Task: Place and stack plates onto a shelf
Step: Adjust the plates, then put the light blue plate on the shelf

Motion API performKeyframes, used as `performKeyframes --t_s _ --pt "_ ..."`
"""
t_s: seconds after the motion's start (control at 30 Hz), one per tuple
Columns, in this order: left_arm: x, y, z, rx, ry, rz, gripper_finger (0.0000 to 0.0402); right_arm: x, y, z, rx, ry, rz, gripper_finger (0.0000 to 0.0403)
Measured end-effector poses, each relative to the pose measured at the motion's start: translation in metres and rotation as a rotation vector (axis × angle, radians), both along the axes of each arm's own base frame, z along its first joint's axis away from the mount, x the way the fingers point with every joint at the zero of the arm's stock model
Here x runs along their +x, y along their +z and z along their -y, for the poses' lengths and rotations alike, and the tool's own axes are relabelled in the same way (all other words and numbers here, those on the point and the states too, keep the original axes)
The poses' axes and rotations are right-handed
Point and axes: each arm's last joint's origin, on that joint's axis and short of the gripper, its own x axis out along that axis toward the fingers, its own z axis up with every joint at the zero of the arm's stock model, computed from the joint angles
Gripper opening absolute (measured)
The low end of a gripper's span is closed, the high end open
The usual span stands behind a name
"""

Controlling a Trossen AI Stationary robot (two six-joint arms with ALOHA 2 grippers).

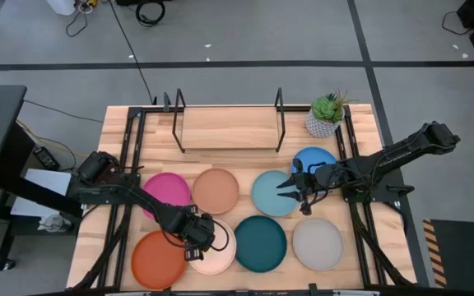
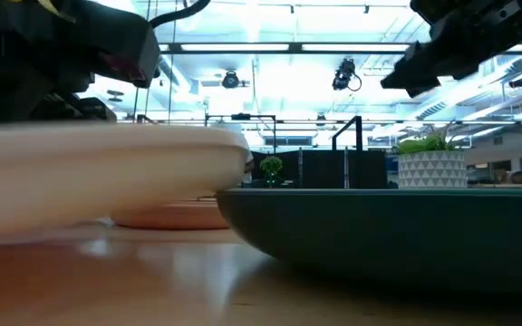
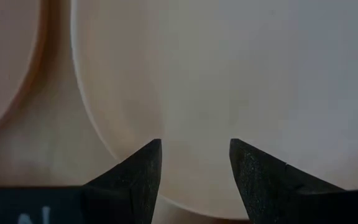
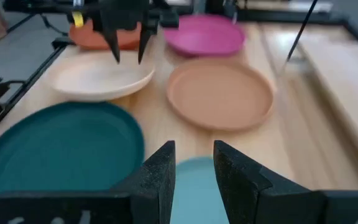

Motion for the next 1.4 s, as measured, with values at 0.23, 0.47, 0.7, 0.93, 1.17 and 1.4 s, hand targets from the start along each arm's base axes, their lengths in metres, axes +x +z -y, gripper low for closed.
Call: performKeyframes --t_s 0.23,0.47,0.7,0.93,1.17,1.4 --pt "0.013 0.005 0.005 -0.009 -0.062 0.156 0.0197 -0.003 -0.005 0.001 0.033 -0.024 -0.062 0.0116" --pt "0.010 -0.012 0.015 0.024 -0.082 0.120 0.0197 -0.003 -0.005 -0.001 0.038 -0.016 -0.062 0.0116" --pt "0.006 -0.002 0.008 0.013 -0.047 0.093 0.0197 -0.002 -0.004 -0.002 0.035 -0.014 -0.042 0.0116" --pt "0.008 0.007 0.005 0.008 -0.054 0.137 0.0197 -0.002 -0.011 -0.007 0.046 0.042 -0.103 0.0116" --pt "0.015 0.011 -0.004 0.206 -0.075 0.262 0.0197 -0.003 -0.040 -0.018 -0.046 -0.003 -0.323 0.0116" --pt "0.027 0.014 -0.016 0.348 -0.147 0.341 0.0197 0.000 -0.053 -0.041 -0.227 0.039 -0.546 0.0116"
